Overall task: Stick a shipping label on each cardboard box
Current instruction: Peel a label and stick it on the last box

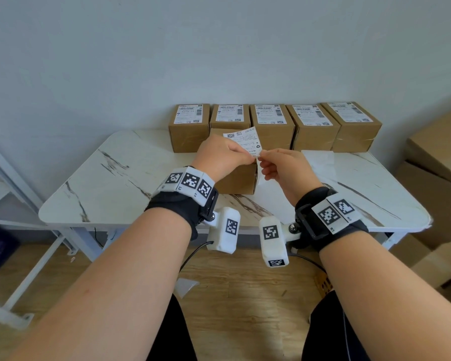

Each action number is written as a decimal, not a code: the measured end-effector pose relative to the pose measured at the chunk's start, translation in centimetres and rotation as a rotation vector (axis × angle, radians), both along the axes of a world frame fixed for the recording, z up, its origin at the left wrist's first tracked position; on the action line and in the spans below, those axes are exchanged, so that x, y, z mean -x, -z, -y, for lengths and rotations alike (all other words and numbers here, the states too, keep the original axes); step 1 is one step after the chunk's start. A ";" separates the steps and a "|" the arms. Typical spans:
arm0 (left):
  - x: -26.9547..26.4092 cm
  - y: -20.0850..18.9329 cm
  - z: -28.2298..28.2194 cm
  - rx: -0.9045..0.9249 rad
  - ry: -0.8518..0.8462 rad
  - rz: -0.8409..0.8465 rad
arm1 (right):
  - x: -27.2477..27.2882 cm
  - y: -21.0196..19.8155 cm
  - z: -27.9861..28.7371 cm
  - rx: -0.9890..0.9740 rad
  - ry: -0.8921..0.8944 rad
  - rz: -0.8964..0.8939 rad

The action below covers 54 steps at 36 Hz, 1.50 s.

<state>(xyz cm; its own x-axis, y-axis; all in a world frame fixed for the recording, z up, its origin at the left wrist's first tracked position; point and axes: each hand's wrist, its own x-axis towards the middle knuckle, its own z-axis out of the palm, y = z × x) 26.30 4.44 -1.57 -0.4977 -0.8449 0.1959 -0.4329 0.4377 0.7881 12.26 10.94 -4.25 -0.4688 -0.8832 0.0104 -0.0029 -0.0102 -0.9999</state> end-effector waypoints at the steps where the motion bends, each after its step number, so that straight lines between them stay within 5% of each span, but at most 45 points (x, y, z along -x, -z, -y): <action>1: 0.0 0.0 0.0 0.002 0.000 0.000 | 0.0 0.0 0.1 -0.009 0.003 0.009; 37: 0.3 0.0 -0.2 0.027 -0.041 0.010 | 0.1 0.3 -0.4 0.030 -0.016 -0.063; 46: 0.5 0.3 0.0 0.150 -0.063 0.036 | 0.1 0.1 -0.3 0.013 0.038 -0.062; 54: 0.6 0.7 -0.4 0.462 -0.017 0.161 | 0.1 -0.1 -0.3 0.025 0.023 -0.060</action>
